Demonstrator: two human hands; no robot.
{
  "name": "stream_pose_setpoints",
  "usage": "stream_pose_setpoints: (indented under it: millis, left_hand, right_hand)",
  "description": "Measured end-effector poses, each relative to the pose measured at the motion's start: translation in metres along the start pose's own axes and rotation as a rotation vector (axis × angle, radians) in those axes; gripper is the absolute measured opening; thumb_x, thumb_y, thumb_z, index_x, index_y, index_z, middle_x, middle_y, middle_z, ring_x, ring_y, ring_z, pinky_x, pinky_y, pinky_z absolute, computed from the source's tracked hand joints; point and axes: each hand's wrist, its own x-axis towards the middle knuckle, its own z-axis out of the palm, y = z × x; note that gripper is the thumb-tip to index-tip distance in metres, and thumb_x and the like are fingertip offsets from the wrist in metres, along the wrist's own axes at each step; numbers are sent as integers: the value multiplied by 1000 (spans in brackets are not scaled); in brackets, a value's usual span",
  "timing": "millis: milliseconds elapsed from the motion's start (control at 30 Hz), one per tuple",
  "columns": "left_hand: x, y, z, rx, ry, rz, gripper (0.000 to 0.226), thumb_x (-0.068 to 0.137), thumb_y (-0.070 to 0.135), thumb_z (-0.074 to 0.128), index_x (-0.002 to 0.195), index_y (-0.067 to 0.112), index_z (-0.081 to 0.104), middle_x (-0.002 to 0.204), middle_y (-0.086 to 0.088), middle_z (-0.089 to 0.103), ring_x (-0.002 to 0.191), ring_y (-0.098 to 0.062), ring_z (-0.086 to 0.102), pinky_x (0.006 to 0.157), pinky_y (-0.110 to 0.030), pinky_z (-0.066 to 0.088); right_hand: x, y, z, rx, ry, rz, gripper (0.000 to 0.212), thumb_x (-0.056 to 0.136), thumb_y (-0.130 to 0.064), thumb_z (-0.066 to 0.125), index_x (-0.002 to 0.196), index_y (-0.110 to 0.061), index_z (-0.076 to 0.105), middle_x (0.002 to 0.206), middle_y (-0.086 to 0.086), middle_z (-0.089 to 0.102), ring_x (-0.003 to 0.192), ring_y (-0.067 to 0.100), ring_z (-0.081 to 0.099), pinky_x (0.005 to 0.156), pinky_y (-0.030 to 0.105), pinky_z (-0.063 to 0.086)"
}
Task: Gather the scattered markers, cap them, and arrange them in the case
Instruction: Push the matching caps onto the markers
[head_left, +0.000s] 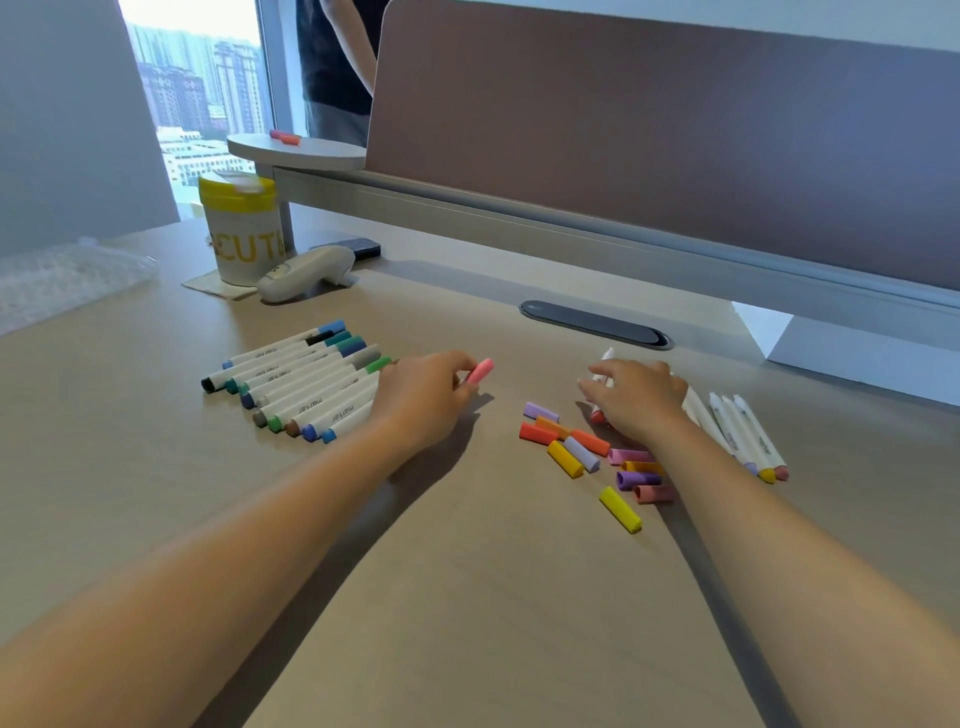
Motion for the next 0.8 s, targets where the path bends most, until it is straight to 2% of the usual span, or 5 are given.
stream_pose_setpoints:
  millis: [200,433,633,700,800]
  left_hand:
    - [7,-12,-1,220,-91,76,33,95,37,42,115,18,59,110,-5,61,102,-21,52,90,-37,44]
    - [9,-10,-5,269,-131,92,34,92,31,50,124,20,53,122,-4,54,113,-20,45,92,-31,39]
    - [1,5,-7,167,-78,150,33,92,32,49,122,20,54,123,-2,54,114,-18,44,94,-30,38]
    - [-2,17,-3,149,-91,190,33,91,32,51,122,20,55,123,-1,54,116,-17,43,94,-29,37]
    - [-8,39,7,115,-150,243,30,90,32,54,118,21,58,121,0,54,113,-16,43,92,-27,38]
  right_hand:
    - [11,-10,7,35,10,-89,30,90,-34,53,110,-16,65,115,9,62,110,24,48,90,34,34]
    - [8,-16,7,304,39,-185,9,85,-16,61,93,-12,61,102,7,66,95,20,56,93,40,45]
    - [-6,-4,-15,556,49,-166,34,84,-7,62,116,-11,53,99,9,61,80,17,58,59,16,47]
    - [-14,4,-24,569,48,-163,43,84,-5,61,124,-11,49,97,7,56,81,19,57,58,13,43]
    - [-28,19,-33,529,47,-142,42,86,-8,58,125,-11,46,101,3,50,87,17,50,71,22,44]
